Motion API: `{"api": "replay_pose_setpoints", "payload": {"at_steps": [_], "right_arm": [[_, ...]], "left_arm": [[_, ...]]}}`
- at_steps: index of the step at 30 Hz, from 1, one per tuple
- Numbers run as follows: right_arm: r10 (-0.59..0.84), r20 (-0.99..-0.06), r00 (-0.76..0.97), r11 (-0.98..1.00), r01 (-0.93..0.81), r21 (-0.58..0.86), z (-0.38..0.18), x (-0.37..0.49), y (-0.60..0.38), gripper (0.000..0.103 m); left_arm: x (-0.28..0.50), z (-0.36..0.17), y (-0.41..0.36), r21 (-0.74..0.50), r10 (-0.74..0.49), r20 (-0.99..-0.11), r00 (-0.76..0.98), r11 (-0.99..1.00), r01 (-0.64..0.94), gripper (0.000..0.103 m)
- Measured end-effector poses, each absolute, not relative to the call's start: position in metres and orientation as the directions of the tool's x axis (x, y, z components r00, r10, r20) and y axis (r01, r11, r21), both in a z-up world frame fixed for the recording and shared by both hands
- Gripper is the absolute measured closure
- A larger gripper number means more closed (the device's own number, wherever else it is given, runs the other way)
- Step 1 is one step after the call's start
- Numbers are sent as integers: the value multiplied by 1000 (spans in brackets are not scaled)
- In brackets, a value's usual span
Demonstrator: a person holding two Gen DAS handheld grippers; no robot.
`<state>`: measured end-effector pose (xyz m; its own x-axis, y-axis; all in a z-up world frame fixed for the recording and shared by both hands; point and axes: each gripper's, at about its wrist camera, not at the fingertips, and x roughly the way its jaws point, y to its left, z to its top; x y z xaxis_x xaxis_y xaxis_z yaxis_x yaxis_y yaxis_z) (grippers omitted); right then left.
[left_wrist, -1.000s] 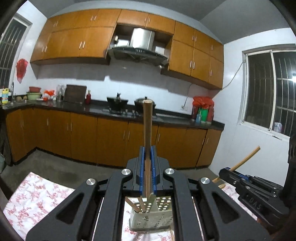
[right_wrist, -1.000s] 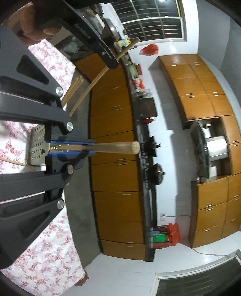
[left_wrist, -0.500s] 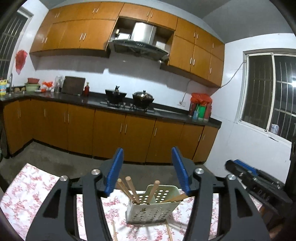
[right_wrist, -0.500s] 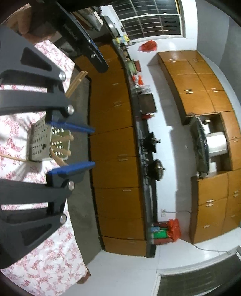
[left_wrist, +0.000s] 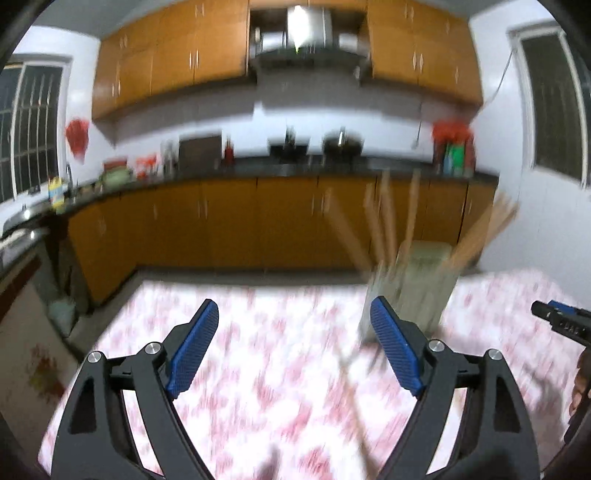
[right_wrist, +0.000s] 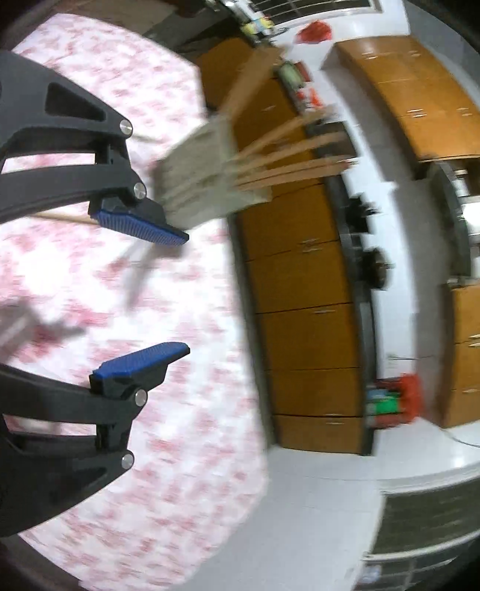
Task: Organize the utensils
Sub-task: 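Lower both open tools to the remaining chopsticks on the tablecloth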
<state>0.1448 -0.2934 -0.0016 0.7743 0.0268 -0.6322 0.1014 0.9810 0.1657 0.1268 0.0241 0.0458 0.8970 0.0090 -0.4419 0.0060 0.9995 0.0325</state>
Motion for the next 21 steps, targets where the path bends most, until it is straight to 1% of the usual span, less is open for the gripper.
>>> {"api": "replay_pose_setpoints", "payload": {"at_steps": [2, 3, 6, 9, 13, 16, 18, 21], "right_arm": [[79, -675, 734, 980, 68, 189, -25, 142, -281, 51], [113, -695, 710, 979, 41, 201, -37, 141, -272, 54], [167, -733, 659, 979, -21, 204, -62, 134, -247, 63], [186, -756, 628, 980, -58, 193, -77, 129, -226, 67], [179, -775, 606, 983, -76, 168, -87, 131, -216, 68], [151, -782, 605, 988, -76, 131, -92, 132, -213, 80], [121, -785, 607, 993, -70, 98, -90, 133, -212, 94], [104, -787, 609, 994, -33, 106, -90, 136, -223, 95]], "left_arm": [[130, 17, 24, 30, 10, -528, 849, 1000, 7, 19], [131, 5, 22, 28, 4, -563, 826, 1000, 14, 19], [131, -20, 13, 39, -1, -623, 782, 999, 32, 19], [128, -38, 6, 39, -17, -664, 747, 998, 57, 19], [126, -54, -1, 24, -39, -699, 714, 997, 79, 21], [125, -66, -10, 13, -54, -720, 692, 996, 92, 25], [126, -71, -13, 2, -67, -735, 675, 995, 101, 29], [127, -78, -17, -6, -76, -751, 656, 994, 108, 37]]}}
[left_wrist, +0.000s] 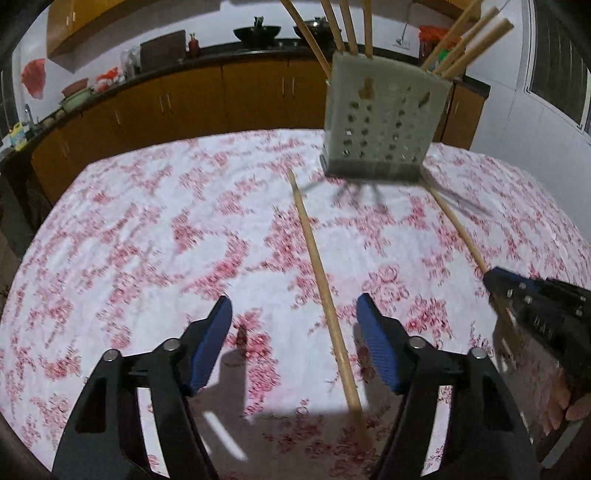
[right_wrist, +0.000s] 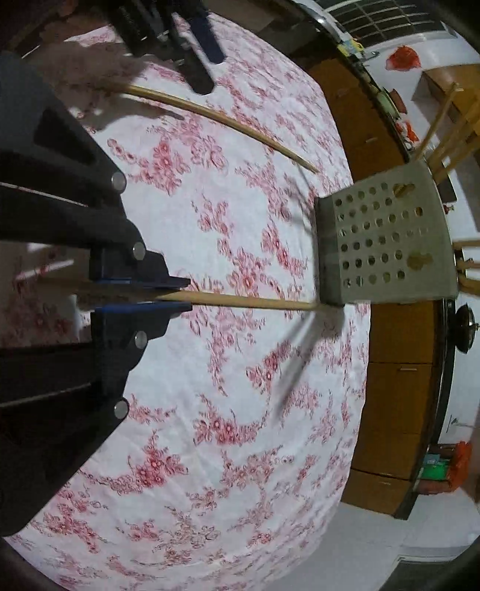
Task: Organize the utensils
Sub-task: 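Lower both open tools to the remaining chopsticks on the tablecloth, then grasp the last chopstick with the right tool while the left tool grasps another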
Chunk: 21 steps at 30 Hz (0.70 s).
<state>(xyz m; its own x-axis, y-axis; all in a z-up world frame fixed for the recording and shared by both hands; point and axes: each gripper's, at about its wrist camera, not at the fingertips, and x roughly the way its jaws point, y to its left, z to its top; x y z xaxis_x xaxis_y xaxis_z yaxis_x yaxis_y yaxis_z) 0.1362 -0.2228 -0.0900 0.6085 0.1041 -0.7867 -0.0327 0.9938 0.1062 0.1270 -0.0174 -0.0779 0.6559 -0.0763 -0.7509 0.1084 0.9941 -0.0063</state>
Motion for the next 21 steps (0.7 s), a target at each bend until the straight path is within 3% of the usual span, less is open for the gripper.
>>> {"api": "replay_pose_setpoints", "payload": {"at_steps": [12, 21], "right_arm": [[75, -788, 611, 993, 29, 117, -91, 140, -245, 95], [69, -788, 611, 994, 26, 107, -90, 140, -243, 94]], "left_arm": [[124, -91, -29, -9, -84, -781, 619, 992, 124, 61], [123, -91, -27, 9, -59, -776, 628, 995, 104, 84]]}}
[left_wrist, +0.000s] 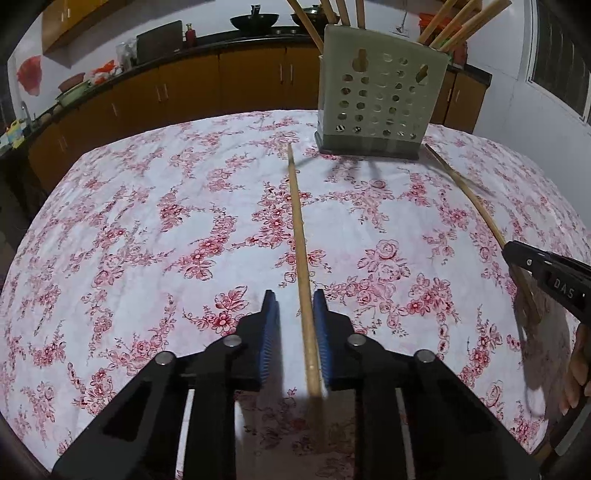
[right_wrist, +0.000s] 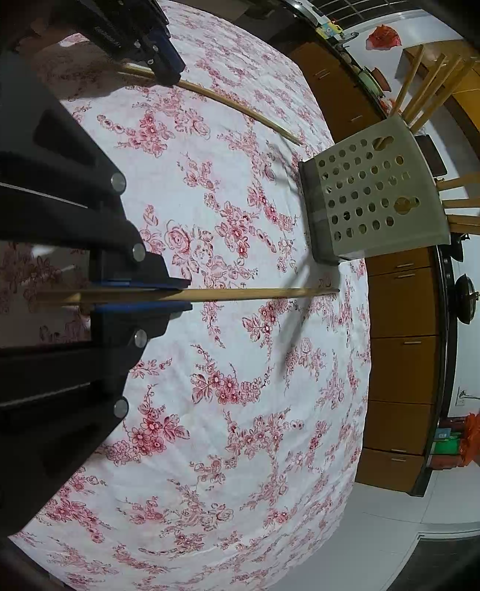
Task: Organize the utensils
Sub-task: 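Grasp the last chopstick with the right tool while the left tool grasps another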
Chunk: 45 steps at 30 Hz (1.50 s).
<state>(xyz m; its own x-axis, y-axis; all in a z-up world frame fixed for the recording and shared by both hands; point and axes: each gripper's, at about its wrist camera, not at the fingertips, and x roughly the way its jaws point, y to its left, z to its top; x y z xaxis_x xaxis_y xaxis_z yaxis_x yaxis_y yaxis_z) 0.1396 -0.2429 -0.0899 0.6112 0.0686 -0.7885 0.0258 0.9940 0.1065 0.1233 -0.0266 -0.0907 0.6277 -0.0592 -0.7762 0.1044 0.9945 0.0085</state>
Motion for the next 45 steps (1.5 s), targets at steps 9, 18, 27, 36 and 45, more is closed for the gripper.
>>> {"api": "replay_pose_setpoints", "payload": {"at_steps": [9, 18, 27, 36, 45], "right_arm": [[75, -790, 608, 996, -14, 84, -89, 143, -235, 95], [10, -790, 613, 997, 50, 52, -89, 169, -249, 95], [-6, -774, 633, 998, 57, 39, -92, 170, -254, 94], [1, -772, 635, 997, 58, 49, -92, 169, -254, 94], [4, -772, 635, 997, 59, 54, -93, 169, -254, 94]], "left_arm": [[139, -90, -20, 12, -54, -782, 621, 995, 102, 95], [173, -89, 2, -21, -44, -786, 617, 999, 44, 95], [174, -90, 3, -35, -51, -776, 629, 999, 39, 95], [175, -90, 3, -41, -56, -777, 627, 998, 39, 94], [175, -90, 3, -46, -59, -777, 627, 998, 37, 94]]}}
